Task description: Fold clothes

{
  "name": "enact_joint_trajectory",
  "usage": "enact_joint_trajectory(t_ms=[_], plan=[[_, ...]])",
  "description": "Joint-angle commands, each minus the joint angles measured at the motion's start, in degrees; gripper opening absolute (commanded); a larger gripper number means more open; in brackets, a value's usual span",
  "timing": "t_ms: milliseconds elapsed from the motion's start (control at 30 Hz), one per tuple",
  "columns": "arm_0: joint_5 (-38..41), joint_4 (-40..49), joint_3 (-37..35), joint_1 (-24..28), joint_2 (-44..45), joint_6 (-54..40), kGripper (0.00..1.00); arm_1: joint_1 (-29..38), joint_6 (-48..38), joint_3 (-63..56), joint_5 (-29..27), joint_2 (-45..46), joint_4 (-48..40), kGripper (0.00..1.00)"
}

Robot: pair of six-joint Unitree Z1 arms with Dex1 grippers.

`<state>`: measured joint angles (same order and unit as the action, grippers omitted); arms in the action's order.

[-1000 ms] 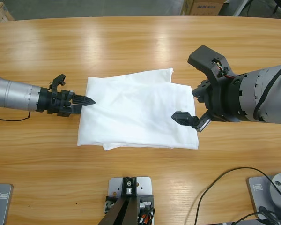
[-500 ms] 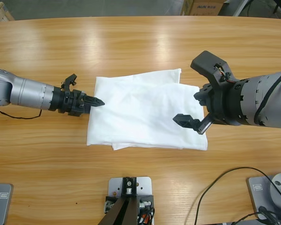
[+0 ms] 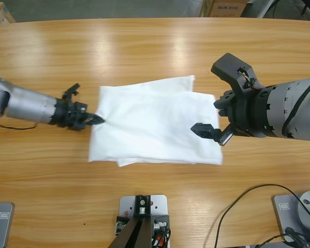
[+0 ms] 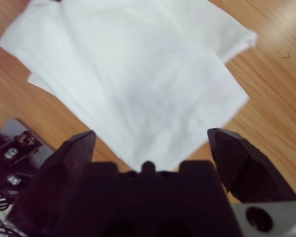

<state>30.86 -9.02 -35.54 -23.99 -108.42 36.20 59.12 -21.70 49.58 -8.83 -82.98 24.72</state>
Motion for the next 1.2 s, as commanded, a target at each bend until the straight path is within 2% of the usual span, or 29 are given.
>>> enact_joint_trajectory(t_ms=[33, 200, 333, 433, 633, 833, 1033, 1200], plan=[[-9.09, 24.51, 0.54, 8.73, 9.53, -6.29, 0.000, 0.53, -0.71, -2.19, 0.30, -0.25, -2.36, 0.918], [-11.71, 33.22, -2.01, 15.20, 14.54, -9.49, 0.000, 0.53, -0.71, -2.91, 0.30, -0.59, -3.44, 0.918], [-12.58, 35.12, -4.94, 17.27, 13.34, -12.46, 0.000, 0.53, -0.71, -2.93, 0.30, -0.61, -3.61, 0.918], [-12.65, 37.30, -7.39, 16.81, 13.32, -12.97, 0.000, 0.56, -0.76, -3.30, 0.39, -0.52, -3.63, 0.918], [-15.41, 52.10, -24.59, 6.86, 17.31, -13.95, 0.000, 0.53, -1.34, -5.16, 0.49, -1.03, -5.14, 0.918], [-17.30, 62.02, -43.02, -6.85, 12.02, -13.88, 0.000, 0.54, -1.64, -5.51, 0.65, -2.10, -6.34, 0.918], [-17.23, 62.46, -47.87, -17.25, 5.99, -13.62, 0.000, 0.54, -1.99, -6.93, 0.65, -1.78, -7.04, 0.916], [-17.15, 62.37, -49.27, -20.86, 1.81, -13.28, 0.000, 0.53, -2.21, -7.90, 0.65, -1.50, -7.85, 0.908]])
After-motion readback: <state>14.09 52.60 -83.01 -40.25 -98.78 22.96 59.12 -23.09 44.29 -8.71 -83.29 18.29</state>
